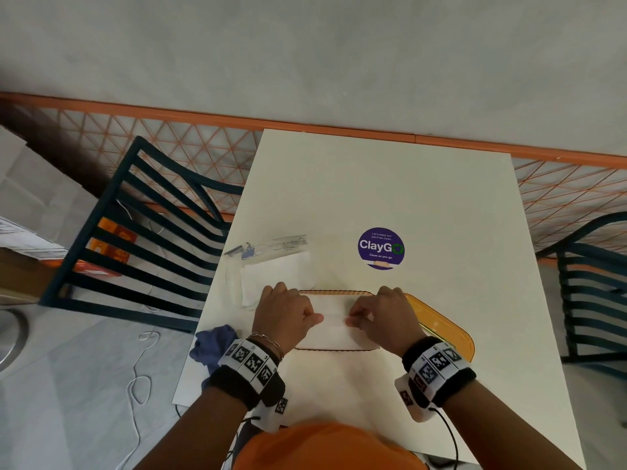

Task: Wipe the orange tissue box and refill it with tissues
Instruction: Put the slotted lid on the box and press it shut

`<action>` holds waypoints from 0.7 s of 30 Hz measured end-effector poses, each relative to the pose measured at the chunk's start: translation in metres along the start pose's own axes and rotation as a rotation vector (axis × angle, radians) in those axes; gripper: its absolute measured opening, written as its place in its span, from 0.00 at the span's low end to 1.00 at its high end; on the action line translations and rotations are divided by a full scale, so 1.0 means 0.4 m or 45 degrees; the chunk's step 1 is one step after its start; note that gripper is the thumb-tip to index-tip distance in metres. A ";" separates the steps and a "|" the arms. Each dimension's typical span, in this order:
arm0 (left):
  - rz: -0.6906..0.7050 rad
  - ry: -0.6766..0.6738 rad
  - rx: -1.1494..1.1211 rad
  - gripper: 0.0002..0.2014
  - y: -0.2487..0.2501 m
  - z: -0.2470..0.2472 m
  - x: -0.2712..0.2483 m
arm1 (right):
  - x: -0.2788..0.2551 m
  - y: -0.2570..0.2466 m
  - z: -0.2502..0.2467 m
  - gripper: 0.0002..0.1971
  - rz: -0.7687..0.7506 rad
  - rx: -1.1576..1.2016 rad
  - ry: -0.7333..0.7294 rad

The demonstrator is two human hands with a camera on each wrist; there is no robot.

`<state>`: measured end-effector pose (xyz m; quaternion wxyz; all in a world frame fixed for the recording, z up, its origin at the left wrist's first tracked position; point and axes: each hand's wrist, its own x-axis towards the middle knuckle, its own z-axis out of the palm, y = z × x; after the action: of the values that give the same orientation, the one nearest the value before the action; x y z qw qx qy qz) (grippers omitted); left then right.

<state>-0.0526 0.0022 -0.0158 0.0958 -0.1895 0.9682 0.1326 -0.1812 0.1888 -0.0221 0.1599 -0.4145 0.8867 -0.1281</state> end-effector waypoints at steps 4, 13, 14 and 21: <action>0.030 0.131 -0.018 0.15 0.013 0.010 -0.010 | 0.004 -0.006 0.001 0.12 0.043 -0.049 -0.004; 0.217 0.048 -0.139 0.22 0.065 0.032 -0.053 | -0.007 0.002 -0.021 0.14 0.100 -0.015 0.010; 0.213 0.028 -0.142 0.24 0.066 0.032 -0.055 | -0.014 0.013 -0.029 0.16 0.119 0.028 0.033; 0.191 -0.037 -0.156 0.24 0.071 0.034 -0.057 | -0.127 0.229 -0.055 0.52 0.658 0.034 -0.079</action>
<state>-0.0411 0.0396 -0.0171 0.0879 -0.1202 0.9682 0.2010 -0.2227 0.2875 -0.0258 0.2199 -0.1760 0.9560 -0.0819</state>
